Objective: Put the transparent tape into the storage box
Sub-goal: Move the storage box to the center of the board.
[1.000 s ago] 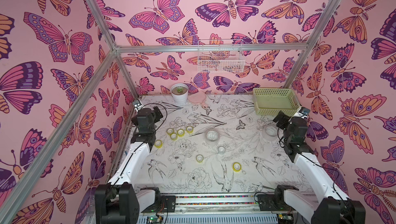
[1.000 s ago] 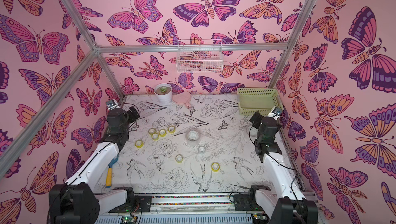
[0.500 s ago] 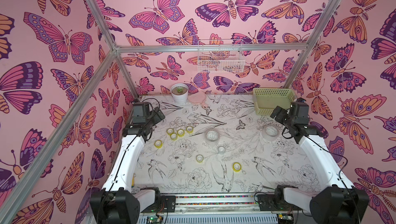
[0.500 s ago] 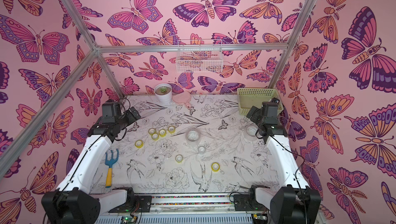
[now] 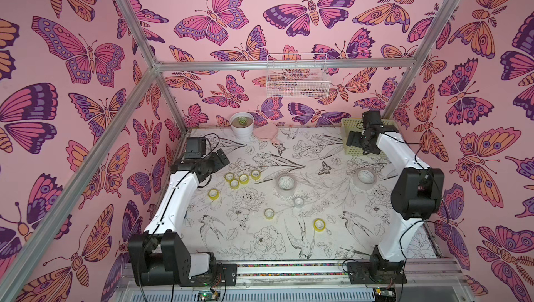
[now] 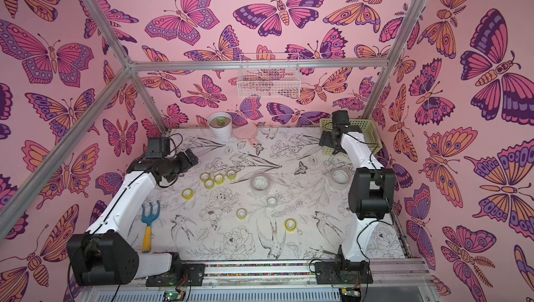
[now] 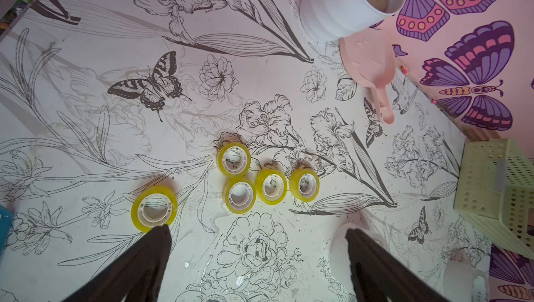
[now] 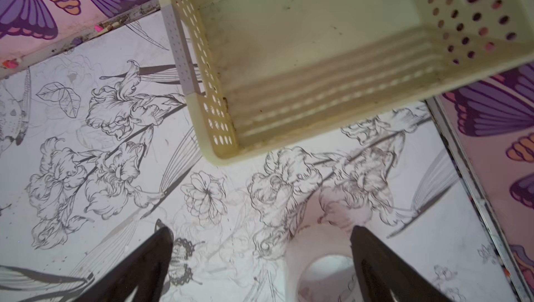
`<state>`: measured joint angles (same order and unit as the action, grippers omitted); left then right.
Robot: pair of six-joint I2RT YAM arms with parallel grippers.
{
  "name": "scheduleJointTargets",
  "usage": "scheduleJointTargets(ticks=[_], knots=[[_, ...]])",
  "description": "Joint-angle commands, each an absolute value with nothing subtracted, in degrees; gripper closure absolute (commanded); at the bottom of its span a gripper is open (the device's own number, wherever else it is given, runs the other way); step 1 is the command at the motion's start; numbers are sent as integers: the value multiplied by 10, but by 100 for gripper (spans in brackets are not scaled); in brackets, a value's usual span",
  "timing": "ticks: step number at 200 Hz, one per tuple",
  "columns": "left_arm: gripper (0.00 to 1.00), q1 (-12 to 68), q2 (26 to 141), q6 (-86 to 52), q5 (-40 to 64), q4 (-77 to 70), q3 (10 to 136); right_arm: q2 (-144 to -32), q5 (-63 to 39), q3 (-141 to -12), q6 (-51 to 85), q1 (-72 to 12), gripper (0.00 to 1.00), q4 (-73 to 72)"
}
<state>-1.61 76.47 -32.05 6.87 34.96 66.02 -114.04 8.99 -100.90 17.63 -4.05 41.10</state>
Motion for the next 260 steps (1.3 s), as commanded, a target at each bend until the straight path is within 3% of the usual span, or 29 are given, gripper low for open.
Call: scheduleJointTargets(ticks=[1,41,62,102,121,147,172,195,224,260], knots=[[0,-19,744,-333,92,350,650,-1202,112,-1091,146,-47,1,467],[0,-18,735,-335,81,350,654,-1348,115,-1288,121,-53,12,525],[0,-18,712,-337,82,351,655,-1392,100,-1342,122,-55,27,541],[0,-18,714,-343,88,350,654,-1416,97,-1350,117,-86,48,522],[0,-18,714,-342,94,350,655,-1421,107,-1354,113,-106,49,518],[0,-18,715,-344,101,350,652,-1420,101,-1352,114,-130,69,517],[0,-18,708,-344,103,350,644,-1410,100,-1348,123,-162,82,522],[0,-18,699,-347,103,351,634,-1390,102,-1325,137,-199,87,512],[0,-15,679,-346,105,351,619,-1356,115,-1273,170,-255,100,481],[0,-11,653,-340,101,358,599,-1355,118,-1265,249,-313,100,505]])
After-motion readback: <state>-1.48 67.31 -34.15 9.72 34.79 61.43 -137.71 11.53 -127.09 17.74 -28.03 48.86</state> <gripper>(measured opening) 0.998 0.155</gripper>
